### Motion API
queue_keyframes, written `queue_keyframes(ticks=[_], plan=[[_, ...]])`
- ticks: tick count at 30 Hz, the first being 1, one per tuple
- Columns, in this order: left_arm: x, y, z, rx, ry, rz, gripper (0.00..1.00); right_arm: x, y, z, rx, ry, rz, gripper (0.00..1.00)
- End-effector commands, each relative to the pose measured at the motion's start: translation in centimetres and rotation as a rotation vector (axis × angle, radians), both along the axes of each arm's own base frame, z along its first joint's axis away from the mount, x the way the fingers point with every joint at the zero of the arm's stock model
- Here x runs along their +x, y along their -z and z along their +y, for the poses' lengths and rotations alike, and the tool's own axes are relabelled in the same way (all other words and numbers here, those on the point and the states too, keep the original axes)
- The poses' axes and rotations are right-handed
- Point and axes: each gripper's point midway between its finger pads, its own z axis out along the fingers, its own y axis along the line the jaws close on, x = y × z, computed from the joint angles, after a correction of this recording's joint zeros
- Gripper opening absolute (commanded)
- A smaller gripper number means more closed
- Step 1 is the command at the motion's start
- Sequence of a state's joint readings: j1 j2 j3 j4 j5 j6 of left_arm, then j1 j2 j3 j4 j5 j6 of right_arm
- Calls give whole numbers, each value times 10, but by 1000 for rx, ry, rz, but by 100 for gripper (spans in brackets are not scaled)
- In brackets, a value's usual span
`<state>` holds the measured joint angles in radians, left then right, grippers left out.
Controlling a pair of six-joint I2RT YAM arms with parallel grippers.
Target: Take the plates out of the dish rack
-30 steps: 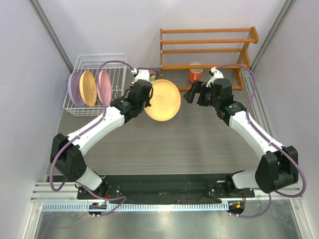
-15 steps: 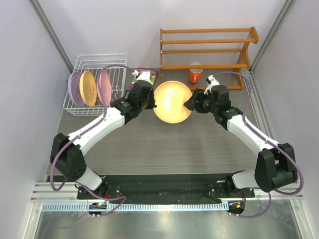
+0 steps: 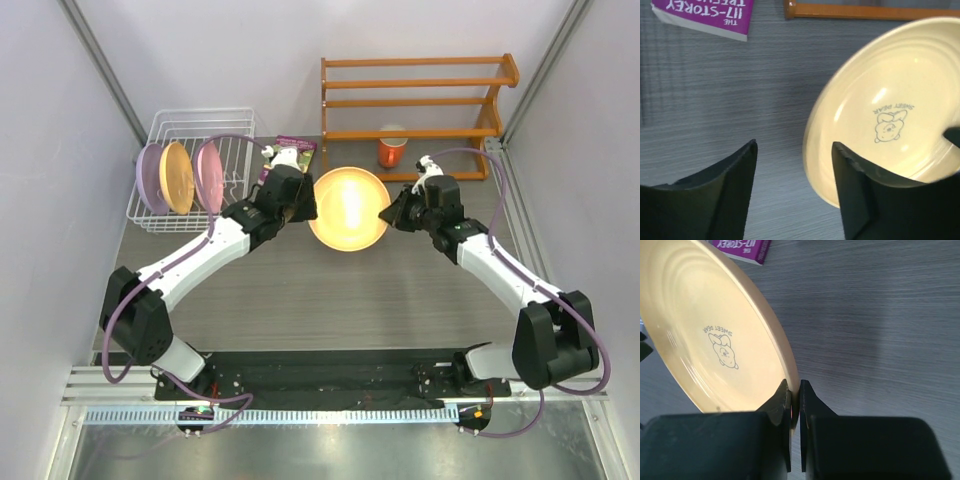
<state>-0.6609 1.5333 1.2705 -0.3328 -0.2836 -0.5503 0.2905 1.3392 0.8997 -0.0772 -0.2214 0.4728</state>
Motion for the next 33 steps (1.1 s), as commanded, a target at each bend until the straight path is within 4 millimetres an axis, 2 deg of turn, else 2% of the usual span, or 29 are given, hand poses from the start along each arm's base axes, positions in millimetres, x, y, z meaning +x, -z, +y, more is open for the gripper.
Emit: queue_keyframes(ticks=[1, 3, 5, 6, 8, 9, 11, 12, 13, 16, 25, 26, 29, 31, 33], plan=[[5, -18, 27, 58, -119, -72, 80, -2, -25, -21, -58, 88, -71, 1], [8, -19, 43, 119, -175, -96, 91, -6, -20, -33, -102, 121, -47, 1], [9, -21, 59, 185, -218, -121, 94, -11, -12, -42, -135, 143, -11, 1], [9, -21, 65, 207, -232, -130, 99, -13, -7, -46, -150, 153, 7, 1], [9, -26, 76, 253, -267, -153, 100, -17, 7, -57, -184, 182, 56, 1], [8, -30, 89, 300, -302, -176, 99, -18, 15, -59, -192, 187, 83, 1], [8, -37, 98, 327, -334, -208, 99, -19, 29, -70, -202, 207, 134, 1], [6, -40, 109, 364, -357, -223, 99, -19, 35, -71, -203, 201, 152, 1], [7, -44, 113, 365, -369, -237, 100, -20, 46, -71, -204, 190, 190, 2], [7, -48, 130, 369, -405, -251, 100, -17, 65, -74, -199, 179, 248, 3], [9, -40, 196, 370, -536, -213, 99, -15, 98, -69, -196, 149, 354, 5], [10, -38, 205, 361, -545, -204, 100, -16, 102, -69, -196, 153, 368, 7], [13, -36, 219, 356, -570, -203, 99, -17, 108, -72, -202, 173, 388, 22], [17, -39, 223, 356, -579, -219, 100, -17, 110, -77, -222, 197, 389, 45], [20, -35, 233, 381, -607, -209, 99, -17, 106, -82, -234, 217, 373, 52]])
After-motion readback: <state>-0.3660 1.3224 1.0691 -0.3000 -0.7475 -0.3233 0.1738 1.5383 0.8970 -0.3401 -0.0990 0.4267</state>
